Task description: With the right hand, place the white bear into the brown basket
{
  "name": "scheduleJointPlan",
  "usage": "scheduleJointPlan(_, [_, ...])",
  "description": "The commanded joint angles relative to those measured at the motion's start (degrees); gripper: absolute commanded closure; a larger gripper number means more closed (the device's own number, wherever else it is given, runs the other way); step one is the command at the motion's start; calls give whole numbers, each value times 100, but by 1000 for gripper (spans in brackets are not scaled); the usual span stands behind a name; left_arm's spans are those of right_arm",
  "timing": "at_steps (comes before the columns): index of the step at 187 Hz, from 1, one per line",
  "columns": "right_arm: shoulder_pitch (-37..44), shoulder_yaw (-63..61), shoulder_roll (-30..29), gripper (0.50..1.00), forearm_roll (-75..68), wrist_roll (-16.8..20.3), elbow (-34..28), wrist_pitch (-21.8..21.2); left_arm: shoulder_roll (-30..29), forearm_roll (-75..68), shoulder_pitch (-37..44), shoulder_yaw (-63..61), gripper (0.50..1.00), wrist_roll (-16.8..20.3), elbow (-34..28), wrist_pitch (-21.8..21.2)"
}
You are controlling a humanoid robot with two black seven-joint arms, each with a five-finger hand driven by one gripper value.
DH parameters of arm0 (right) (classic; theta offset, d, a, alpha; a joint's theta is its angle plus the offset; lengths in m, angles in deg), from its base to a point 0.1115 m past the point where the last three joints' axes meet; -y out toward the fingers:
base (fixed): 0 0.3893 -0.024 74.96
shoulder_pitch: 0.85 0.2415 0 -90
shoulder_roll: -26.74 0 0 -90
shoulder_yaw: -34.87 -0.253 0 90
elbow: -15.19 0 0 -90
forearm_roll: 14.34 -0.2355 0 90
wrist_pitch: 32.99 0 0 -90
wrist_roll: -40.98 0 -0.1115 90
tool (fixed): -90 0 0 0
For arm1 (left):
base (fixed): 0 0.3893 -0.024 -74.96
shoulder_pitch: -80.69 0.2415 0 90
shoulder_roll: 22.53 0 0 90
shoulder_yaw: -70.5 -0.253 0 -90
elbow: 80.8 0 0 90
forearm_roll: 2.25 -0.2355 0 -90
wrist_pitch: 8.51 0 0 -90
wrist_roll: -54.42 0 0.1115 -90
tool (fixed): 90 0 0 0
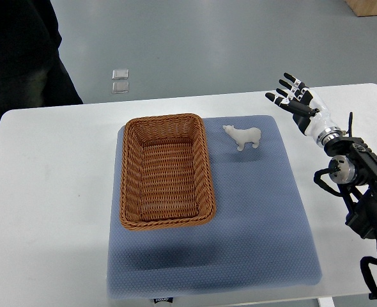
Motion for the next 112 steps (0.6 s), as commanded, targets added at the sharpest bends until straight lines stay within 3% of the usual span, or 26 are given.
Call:
scheduleJointPlan(1, [2, 0, 0, 574, 0, 0, 0, 0, 0, -9, -1, 0, 500, 0, 0, 3])
scheduleJointPlan(112, [2, 9, 35, 574, 0, 9, 9, -9, 0, -9, 7, 18, 500, 0, -9, 3])
